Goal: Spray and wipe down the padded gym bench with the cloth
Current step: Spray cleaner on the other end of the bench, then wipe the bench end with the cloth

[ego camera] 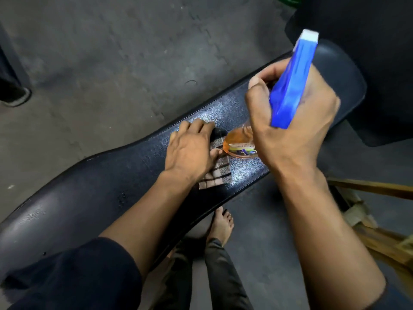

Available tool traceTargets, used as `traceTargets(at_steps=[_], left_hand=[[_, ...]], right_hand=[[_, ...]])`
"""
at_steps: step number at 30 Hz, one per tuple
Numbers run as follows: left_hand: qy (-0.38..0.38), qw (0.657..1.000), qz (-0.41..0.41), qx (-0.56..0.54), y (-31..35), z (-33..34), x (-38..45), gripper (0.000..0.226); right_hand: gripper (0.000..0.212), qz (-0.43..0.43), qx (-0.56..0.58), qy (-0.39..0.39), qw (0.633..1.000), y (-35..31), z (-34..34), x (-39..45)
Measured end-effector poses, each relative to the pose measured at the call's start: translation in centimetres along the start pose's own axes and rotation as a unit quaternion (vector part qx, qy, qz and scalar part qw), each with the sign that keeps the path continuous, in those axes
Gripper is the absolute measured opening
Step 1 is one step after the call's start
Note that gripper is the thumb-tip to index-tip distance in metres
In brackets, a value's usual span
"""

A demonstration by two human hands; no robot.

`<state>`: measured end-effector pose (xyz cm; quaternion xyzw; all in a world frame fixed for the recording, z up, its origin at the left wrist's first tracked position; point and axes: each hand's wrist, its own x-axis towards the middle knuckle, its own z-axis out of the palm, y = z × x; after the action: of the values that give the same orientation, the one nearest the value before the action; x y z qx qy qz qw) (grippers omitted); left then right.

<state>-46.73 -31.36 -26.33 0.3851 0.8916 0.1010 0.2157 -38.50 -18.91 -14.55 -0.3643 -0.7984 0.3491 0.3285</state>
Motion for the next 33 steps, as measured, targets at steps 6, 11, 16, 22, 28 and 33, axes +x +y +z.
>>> traceTargets(at_steps=[6,11,16,22,28,33], left_hand=[[-0.004,0.999,-0.009,-0.039,-0.4,0.4,0.3,0.029],[0.038,0.994,-0.033,-0.096,-1.3,0.0,-0.7,0.019],[0.063,0.991,-0.067,-0.094,-2.4,0.0,-1.2,0.023],[0.061,0.991,-0.081,-0.085,-1.8,-0.1,-1.5,0.046],[0.081,0.991,-0.076,-0.076,-1.1,-0.1,-2.1,0.061],[0.087,0.991,-0.08,-0.068,-1.6,-0.6,-2.7,0.064]], right_hand=[[0.027,0.015,-0.002,0.055,0.998,1.7,-0.5,-0.9],[0.043,0.045,0.033,0.083,0.995,2.7,-1.0,-1.0],[0.07,0.072,0.033,0.013,0.997,3.9,-1.1,-1.7],[0.097,0.14,-0.001,-0.041,0.989,5.3,-2.3,-3.1],[0.089,0.178,-0.06,-0.158,0.969,6.0,-3.3,-4.7],[0.112,0.251,-0.2,-0.272,0.907,6.2,-5.0,-5.8]])
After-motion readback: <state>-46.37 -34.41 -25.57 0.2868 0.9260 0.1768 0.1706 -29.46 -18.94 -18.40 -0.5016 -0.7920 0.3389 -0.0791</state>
